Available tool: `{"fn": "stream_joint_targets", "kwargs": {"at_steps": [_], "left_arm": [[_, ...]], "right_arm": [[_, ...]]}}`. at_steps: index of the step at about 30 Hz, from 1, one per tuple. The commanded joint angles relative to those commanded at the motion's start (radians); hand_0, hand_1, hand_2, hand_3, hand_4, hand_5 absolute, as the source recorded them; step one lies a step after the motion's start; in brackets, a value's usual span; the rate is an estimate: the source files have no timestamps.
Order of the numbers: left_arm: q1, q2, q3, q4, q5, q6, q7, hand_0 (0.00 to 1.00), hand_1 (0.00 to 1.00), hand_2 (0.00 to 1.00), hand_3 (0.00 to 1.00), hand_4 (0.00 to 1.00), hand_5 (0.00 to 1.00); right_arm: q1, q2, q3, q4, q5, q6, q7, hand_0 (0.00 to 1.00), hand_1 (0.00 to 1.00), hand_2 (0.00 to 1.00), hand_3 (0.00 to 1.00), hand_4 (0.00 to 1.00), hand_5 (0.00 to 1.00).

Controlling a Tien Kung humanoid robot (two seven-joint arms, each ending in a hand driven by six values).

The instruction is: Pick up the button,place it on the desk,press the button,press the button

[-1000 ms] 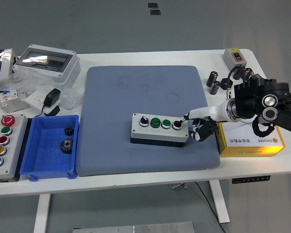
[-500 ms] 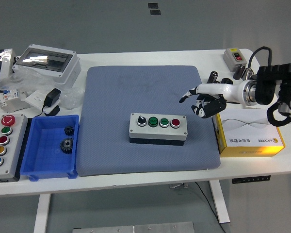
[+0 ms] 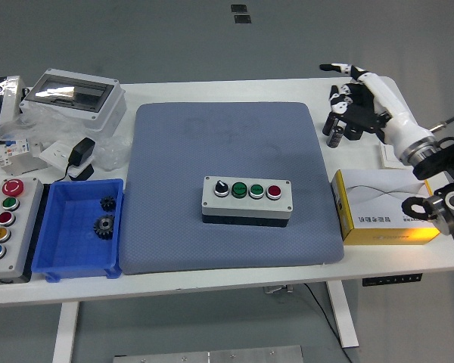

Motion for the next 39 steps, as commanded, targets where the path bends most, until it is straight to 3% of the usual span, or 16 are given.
{"fn": "stream_joint_targets", "kwargs": {"at_steps": [3,4,9,10,15,16,21,22,39], "left_arm": [[-0.002,0.001,0.013,0.004,-0.014,-0.001,-0.007,0.672,0.632,0.566,0.593,0.635,0.231],[-0.003,0.003,0.019,0.007,-0.018,-0.003,-0.013,0.671,0.632,0.566,0.593,0.636,0.234],[-0.012,0.016,0.057,0.027,-0.047,-0.012,-0.055,0.671,0.632,0.566,0.593,0.636,0.234],[-0.014,0.018,0.062,0.029,-0.05,-0.014,-0.06,0.671,0.632,0.567,0.593,0.636,0.236],[-0.023,0.022,0.084,0.033,-0.072,-0.016,-0.081,0.671,0.632,0.567,0.593,0.636,0.236],[-0.024,0.021,0.086,0.033,-0.075,-0.016,-0.083,0.671,0.632,0.568,0.593,0.638,0.239],[-0.02,0.024,0.096,0.034,-0.105,-0.01,-0.092,0.671,0.632,0.568,0.593,0.638,0.239],[-0.02,0.025,0.095,0.034,-0.102,-0.01,-0.091,0.671,0.632,0.569,0.593,0.638,0.239],[-0.022,0.018,0.081,0.034,-0.094,-0.006,-0.085,0.671,0.632,0.571,0.595,0.638,0.241]], "right_arm": [[-0.072,0.012,0.077,-0.024,0.064,-0.072,0.075,0.047,0.105,0.301,0.778,0.421,0.264],[-0.097,0.016,0.105,-0.034,0.088,-0.096,0.102,0.182,0.299,0.491,0.716,0.499,0.283],[-0.145,0.03,0.208,-0.053,0.184,-0.128,0.19,0.182,0.299,0.491,0.716,0.499,0.283],[-0.144,0.031,0.22,-0.057,0.203,-0.128,0.2,0.425,0.521,0.6,0.689,0.506,0.274],[-0.134,0.044,0.256,-0.079,0.313,-0.123,0.247,0.425,0.521,0.6,0.689,0.506,0.274],[-0.134,0.047,0.262,-0.083,0.339,-0.123,0.252,0.501,0.598,0.646,0.685,0.518,0.256],[-0.136,0.045,0.272,-0.094,0.406,-0.12,0.259,0.501,0.598,0.646,0.685,0.518,0.256],[-0.136,0.044,0.272,-0.094,0.408,-0.119,0.26,0.606,0.66,0.693,0.686,0.54,0.26],[-0.136,0.05,0.264,-0.096,0.411,-0.095,0.255,0.65,0.662,0.689,0.683,0.551,0.269]]}}
